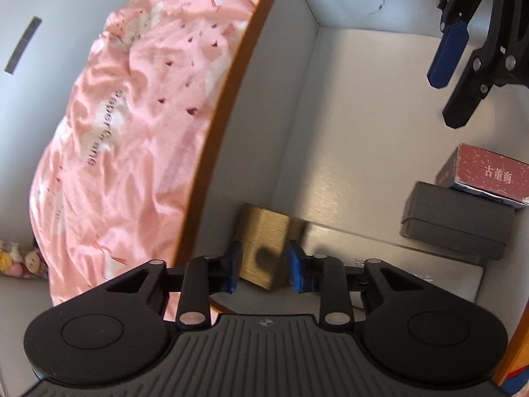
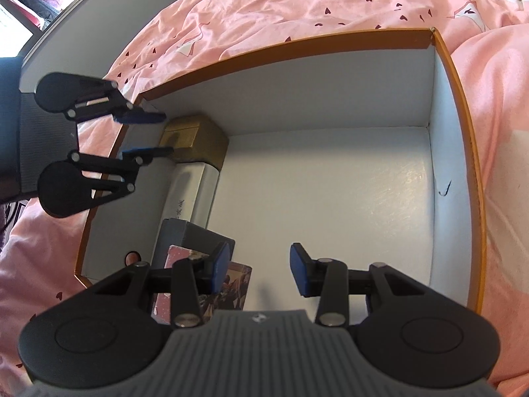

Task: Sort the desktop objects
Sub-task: 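Set the gold box in the shoebox corner and open the left gripper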

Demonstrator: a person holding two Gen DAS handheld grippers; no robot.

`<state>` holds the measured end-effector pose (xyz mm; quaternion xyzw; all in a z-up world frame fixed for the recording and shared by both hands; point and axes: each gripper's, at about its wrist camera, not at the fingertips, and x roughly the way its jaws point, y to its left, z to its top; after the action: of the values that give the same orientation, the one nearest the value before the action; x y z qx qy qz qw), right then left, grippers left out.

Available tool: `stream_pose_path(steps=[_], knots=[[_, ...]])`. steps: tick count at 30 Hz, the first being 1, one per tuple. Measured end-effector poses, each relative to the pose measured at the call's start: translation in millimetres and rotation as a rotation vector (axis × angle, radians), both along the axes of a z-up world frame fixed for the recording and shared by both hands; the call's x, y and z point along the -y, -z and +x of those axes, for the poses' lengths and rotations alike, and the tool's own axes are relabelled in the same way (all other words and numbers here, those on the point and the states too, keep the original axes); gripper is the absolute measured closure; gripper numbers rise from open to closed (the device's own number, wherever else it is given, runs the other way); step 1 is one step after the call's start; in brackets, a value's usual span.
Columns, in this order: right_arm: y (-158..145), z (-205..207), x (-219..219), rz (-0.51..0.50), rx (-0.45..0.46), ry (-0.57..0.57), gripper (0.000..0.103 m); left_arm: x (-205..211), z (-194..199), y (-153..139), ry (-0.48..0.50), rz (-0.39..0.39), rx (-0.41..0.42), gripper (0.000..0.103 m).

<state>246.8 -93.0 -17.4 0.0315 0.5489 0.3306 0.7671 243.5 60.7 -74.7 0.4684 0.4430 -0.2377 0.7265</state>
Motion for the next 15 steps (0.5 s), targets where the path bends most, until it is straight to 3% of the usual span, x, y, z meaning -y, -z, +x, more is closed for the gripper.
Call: stream_pose_path(steps=[3, 6, 9, 12, 15], knots=[[-1.1, -3.6, 2.0, -0.001, 0.003, 0.007, 0.06, -2.4, -1.4, 7.0, -0.046, 0.012, -0.006, 0.073], [-3.2, -9.7, 4.5, -0.011, 0.022, 0.031, 0.06, -6.1, -6.1, 0.8, -0.091, -0.031, 0.02, 0.073], [-7.8, -19.1, 6.3, -0.024, 0.08, 0.068, 0.06, -7.6, -13.6, -17.2, -0.169, -0.121, 0.043, 0.073], [-17.3, -37.5, 9.7, -0.035, 0.194, 0.113, 0.059, -5.1, -26.8, -37.5, -0.248, -0.205, 0.094, 0.073], [-27.4, -60.4, 14.1, -0.025, 0.303, 0.143, 0.054, -2.0, -44.8, -60.9, -0.326, -0.339, 0.152, 0.073]])
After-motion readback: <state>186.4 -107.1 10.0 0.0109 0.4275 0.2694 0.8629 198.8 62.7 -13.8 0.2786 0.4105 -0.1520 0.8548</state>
